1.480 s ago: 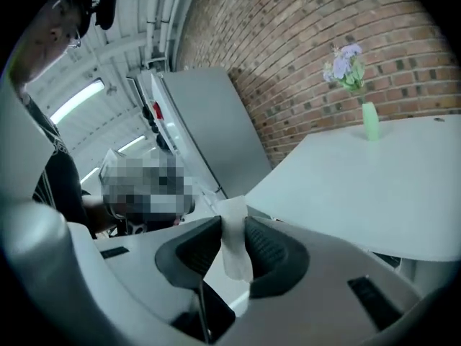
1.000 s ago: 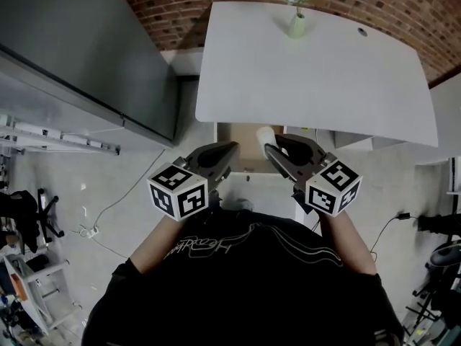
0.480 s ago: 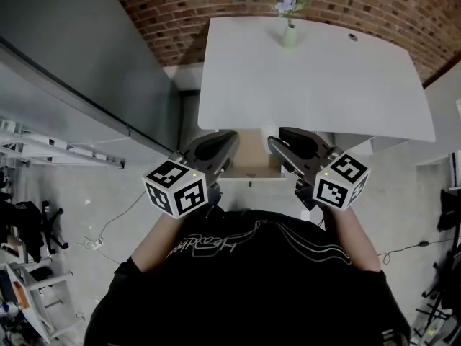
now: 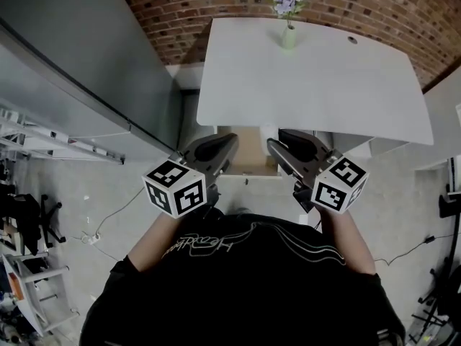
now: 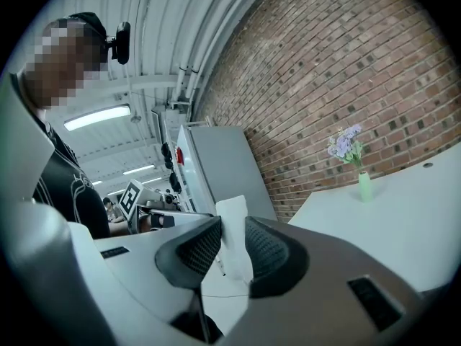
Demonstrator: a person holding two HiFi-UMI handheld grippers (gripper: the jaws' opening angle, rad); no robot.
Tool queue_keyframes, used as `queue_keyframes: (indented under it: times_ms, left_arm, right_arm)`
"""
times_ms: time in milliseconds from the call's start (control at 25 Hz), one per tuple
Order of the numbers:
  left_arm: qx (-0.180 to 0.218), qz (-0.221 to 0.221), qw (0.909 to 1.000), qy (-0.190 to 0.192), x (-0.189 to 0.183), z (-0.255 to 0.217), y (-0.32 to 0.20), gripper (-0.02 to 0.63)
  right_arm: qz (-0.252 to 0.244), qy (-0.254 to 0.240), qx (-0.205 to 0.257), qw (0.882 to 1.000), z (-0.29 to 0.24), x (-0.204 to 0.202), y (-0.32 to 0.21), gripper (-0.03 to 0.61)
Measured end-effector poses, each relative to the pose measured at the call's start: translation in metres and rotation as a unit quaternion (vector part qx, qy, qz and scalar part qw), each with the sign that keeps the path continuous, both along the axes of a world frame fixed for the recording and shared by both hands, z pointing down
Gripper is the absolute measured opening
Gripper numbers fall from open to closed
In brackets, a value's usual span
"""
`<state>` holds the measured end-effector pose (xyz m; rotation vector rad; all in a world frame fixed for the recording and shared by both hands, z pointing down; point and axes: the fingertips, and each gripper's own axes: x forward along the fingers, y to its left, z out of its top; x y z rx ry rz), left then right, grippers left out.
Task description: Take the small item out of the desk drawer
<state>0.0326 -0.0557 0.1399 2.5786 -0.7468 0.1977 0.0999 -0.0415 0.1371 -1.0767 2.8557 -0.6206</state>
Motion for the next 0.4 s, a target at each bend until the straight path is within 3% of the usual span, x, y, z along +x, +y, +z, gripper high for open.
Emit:
queue_keyframes:
  times_ms: [400]
  left_arm:
    - [-0.004, -0.002, 0.9999, -0.009, 0.001, 0.010, 0.012, 0.021]
  right_arm:
    - [0.002, 0.000, -0.005, 1.000, 0.013, 0.002, 0.011, 0.117]
